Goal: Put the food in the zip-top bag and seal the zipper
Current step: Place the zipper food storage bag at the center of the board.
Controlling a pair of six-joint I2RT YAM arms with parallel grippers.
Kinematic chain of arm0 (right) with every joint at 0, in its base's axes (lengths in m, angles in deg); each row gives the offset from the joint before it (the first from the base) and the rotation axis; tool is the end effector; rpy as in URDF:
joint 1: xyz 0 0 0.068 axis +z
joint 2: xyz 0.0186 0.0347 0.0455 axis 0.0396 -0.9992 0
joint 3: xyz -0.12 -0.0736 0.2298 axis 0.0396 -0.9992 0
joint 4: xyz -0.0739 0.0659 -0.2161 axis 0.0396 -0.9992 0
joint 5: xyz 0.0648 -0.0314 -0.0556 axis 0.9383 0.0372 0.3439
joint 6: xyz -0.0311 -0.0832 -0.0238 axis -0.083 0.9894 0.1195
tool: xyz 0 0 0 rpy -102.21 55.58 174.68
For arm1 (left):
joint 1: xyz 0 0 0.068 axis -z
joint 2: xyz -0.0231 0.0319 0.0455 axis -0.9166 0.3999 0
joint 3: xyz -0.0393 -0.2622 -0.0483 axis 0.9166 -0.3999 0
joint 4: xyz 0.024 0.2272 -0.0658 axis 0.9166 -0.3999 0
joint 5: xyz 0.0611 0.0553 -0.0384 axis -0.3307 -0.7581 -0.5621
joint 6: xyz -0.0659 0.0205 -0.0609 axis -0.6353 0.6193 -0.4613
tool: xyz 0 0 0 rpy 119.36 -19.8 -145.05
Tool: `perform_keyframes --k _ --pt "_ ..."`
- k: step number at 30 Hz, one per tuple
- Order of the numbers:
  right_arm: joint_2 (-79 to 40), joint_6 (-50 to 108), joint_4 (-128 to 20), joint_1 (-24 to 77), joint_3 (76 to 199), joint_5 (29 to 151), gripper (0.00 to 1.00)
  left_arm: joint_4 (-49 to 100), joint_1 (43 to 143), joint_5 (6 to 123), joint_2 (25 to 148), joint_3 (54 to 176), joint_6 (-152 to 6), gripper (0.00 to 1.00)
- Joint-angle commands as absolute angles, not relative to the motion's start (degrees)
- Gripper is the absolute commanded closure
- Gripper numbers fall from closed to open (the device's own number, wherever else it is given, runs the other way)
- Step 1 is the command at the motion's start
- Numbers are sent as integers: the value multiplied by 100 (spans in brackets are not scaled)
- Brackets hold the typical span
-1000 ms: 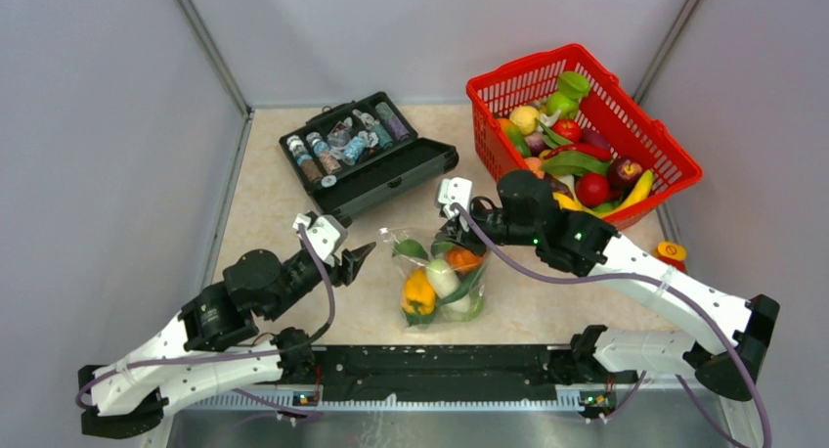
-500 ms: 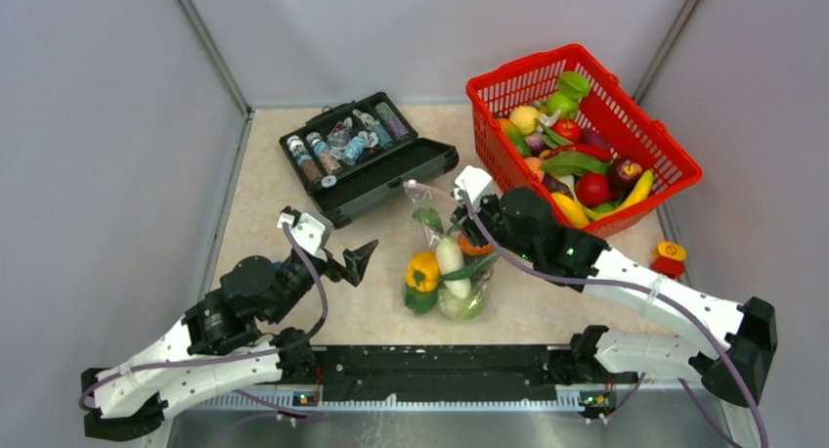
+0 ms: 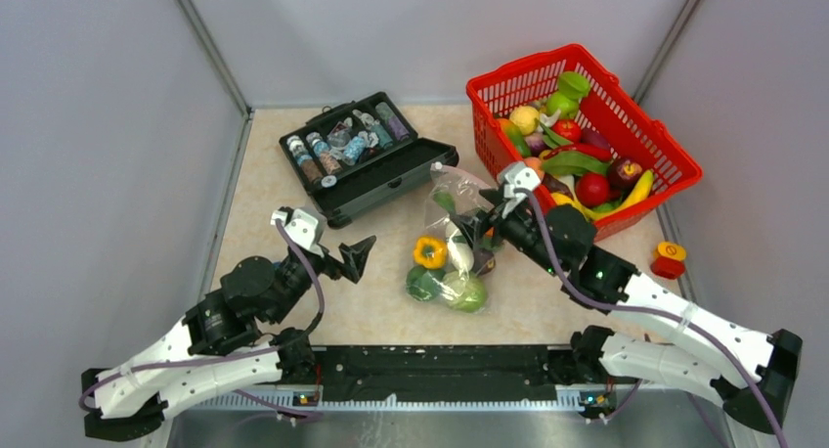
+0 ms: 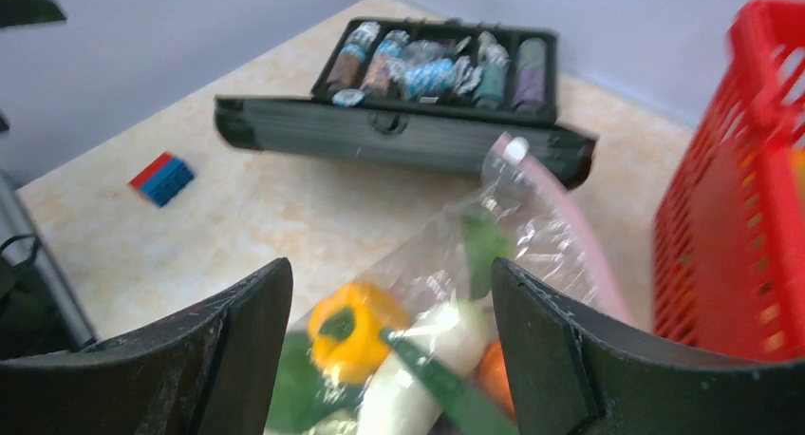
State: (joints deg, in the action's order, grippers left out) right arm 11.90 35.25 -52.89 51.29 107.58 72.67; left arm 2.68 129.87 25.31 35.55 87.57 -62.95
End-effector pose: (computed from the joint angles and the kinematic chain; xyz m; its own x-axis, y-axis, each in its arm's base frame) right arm 0.1486 0.1770 0.3485 -0.0422 -0.0378 -0.9984 -0.6887 0.7251 0.0017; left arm 0.0891 -0.0835 0.3516 -0.0199 -0.0004 -0.9998 0.5394 0.8420 -0.0111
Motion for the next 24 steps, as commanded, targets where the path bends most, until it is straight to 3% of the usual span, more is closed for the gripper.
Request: perform_keyframes --k 1,5,14,19,24 --pt "1357 2489 -4460 5135 9599 7871 25 498 12972 2520 3618 8692 -6507 1" --pt "962 1946 -4094 5133 9027 7643 25 732 12974 2504 3742 8508 -6545 1" --pt "-31 1666 -5049 5134 9382 6989 25 831 12971 2335 4103 8473 -6720 1" --pt "452 1527 -5148 5139 9350 6230 25 1375 12967 1451 3801 8101 -6824 1" --pt "1757 1869 -4038 5126 9106 7226 18 1284 12915 1218 3757 8170 -6725 1"
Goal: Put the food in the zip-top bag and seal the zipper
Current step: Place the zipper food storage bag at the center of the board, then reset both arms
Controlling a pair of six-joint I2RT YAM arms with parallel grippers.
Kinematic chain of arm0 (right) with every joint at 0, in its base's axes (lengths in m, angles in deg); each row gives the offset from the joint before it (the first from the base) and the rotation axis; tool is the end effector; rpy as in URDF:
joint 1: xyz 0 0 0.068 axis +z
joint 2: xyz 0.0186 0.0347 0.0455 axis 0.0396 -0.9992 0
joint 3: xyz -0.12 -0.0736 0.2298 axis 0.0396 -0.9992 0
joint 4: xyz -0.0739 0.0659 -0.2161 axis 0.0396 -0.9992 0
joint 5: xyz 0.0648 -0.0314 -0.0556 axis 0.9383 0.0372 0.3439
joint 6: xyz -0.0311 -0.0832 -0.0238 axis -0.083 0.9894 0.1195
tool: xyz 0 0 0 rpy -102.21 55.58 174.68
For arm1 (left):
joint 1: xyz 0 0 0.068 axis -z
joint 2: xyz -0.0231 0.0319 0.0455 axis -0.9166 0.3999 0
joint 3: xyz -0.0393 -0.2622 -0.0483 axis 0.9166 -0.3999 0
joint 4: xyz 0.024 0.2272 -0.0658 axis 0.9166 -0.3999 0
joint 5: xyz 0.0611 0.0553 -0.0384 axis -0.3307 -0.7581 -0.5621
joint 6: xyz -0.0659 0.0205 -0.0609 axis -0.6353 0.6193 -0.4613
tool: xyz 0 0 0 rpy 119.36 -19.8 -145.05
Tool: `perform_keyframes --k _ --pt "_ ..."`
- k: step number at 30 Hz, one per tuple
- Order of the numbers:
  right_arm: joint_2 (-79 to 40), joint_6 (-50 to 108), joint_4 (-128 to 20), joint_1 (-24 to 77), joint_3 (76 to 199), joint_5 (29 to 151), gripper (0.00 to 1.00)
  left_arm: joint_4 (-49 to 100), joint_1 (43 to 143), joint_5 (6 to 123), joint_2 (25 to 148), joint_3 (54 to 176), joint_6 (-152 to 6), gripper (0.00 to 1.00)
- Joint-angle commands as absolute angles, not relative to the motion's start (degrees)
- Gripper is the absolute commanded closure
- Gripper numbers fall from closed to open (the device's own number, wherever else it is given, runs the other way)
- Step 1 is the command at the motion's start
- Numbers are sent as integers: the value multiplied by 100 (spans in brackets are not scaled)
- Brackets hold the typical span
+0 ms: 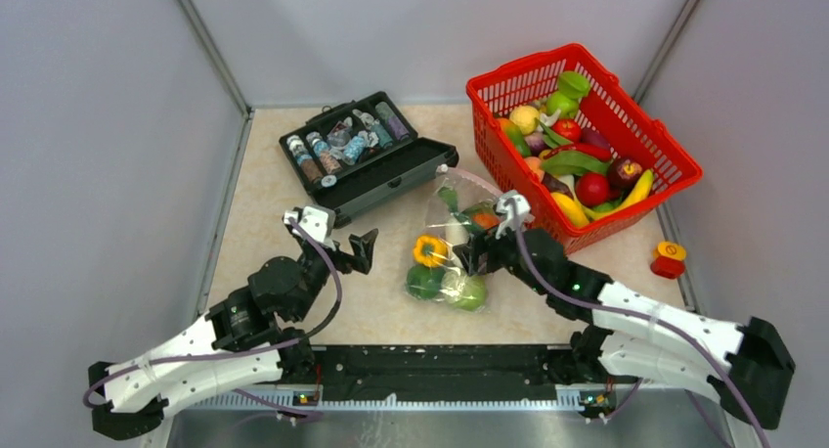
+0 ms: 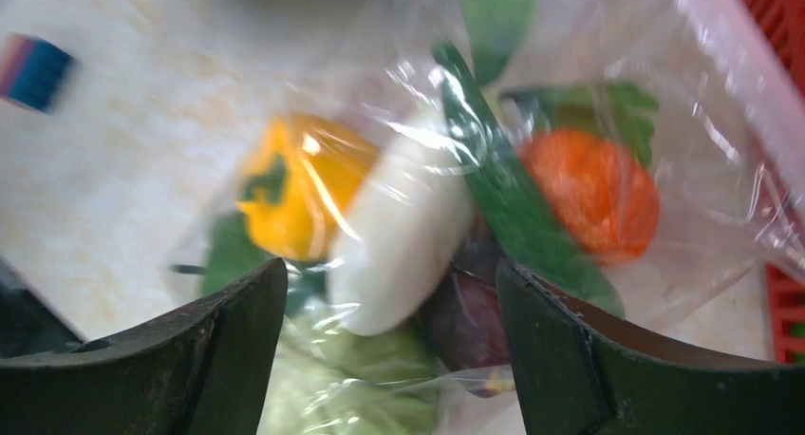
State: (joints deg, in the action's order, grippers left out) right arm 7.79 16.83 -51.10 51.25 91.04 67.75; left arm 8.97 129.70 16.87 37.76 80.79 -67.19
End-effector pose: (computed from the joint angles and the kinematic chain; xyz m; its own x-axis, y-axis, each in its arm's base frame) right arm 0.1563 0.1756 0.2293 -0.4196 -0.0359 -0.9070 -0.5267 0.8234 0.2111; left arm 0.1052 -0.0925 0.3236 -0.0684 -0.0275 -0.9973 0.4035 0.9135 -0.0528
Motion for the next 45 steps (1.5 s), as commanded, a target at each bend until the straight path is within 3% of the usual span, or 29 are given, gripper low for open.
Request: perform_keyframes --k 1,9,17,28,34,38,45 --pt "1999 1994 -3837 5130 9055 7347 16 1232 12904 1190 3804 8227 -6713 1" --pt "2710 2538 -4638 5122 9651 6060 12 855 12404 1493 3960 8473 -6987 1" --pt "2258 3109 -6106 4818 11192 4887 7 481 9542 4158 4637 9087 -7471 1" --pt "1566 2886 -7319 2770 12355 6319 5 472 7823 5330 5283 9813 -7717 1" --pt "1229 2211 -7574 627 12763 7773 5 456 5617 6973 5600 9715 -8380 1" --pt "1349 1876 -7591 -364 12598 8788 5 85 5073 6411 5525 9738 -8800 1" --pt "1916 1678 -7691 -377 11924 9468 4 -673 5070 4677 4859 9827 -8827 1"
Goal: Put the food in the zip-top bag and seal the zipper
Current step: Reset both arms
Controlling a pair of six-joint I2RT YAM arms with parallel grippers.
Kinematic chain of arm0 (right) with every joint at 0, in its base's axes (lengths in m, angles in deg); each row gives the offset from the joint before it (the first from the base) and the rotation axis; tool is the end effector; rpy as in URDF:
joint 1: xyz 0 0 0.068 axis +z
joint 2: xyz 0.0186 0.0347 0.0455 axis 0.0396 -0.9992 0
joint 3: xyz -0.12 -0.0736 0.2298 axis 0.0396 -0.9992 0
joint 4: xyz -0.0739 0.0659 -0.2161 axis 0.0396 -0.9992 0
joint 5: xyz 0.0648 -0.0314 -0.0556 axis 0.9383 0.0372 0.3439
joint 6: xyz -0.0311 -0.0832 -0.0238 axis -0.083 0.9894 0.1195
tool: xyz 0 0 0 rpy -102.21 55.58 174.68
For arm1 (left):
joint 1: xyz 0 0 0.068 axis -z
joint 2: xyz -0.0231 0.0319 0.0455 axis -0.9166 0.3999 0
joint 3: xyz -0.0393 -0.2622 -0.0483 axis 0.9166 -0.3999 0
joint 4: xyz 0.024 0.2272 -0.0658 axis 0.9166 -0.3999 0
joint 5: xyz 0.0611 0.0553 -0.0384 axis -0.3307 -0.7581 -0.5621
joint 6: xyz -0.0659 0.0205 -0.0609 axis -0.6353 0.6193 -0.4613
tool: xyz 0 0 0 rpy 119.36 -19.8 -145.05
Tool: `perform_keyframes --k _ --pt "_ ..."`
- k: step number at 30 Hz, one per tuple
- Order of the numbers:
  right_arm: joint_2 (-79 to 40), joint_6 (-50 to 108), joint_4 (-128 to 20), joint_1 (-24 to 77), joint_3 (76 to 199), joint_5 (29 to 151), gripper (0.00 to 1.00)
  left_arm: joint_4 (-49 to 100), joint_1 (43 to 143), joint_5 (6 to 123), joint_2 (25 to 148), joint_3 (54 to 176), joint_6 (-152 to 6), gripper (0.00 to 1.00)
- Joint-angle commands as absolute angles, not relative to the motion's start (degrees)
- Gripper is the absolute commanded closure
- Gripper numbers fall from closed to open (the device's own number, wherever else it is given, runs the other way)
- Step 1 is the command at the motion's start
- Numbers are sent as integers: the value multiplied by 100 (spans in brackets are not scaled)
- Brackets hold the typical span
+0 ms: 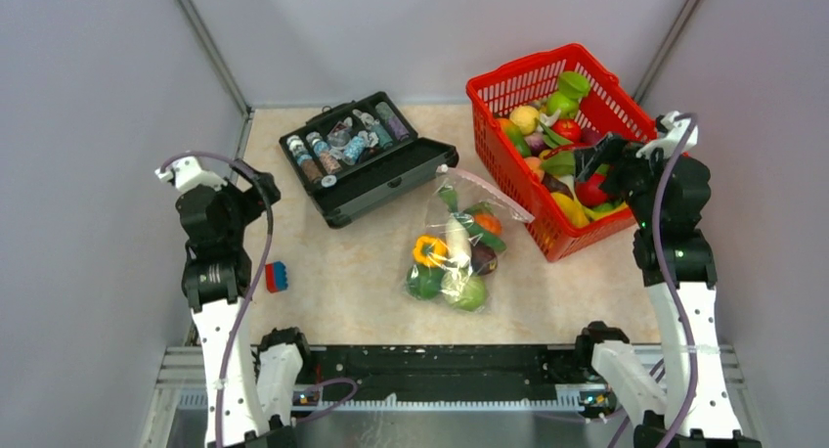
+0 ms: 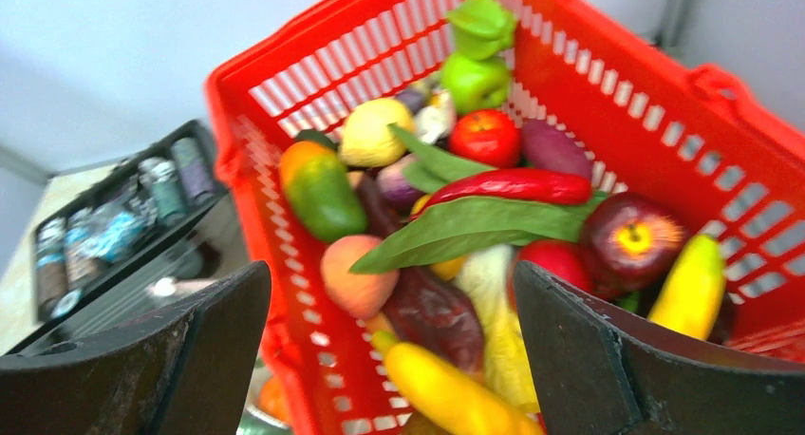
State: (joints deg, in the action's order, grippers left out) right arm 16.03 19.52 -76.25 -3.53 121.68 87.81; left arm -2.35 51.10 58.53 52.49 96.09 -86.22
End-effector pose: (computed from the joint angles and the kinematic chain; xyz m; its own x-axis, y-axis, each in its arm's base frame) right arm 0.1913 0.0032 0.3895 -0.1593 0.2848 -0.9453 -0.0224 0.9562 0.2919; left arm 0.1750 0.0444 0.3505 -0.1276 -0.4640 -0.8766 -0.3046 0.8594 -0.4106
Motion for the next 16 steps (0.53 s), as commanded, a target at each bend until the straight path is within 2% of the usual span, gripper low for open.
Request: perform_keyframes --k 1,7,16 --pt "1995 1672 -7747 -377 11849 9456 4 -887 5070 4380 4796 9890 -8870 1" --pt "2535 1903 -7967 -371 11557 9097 4 -800 5070 4975 4606 9724 -9144 1" --pt "2492 1982 -8153 -375 11651 9409 3 -529 5070 5291 4443 9233 -9217 1"
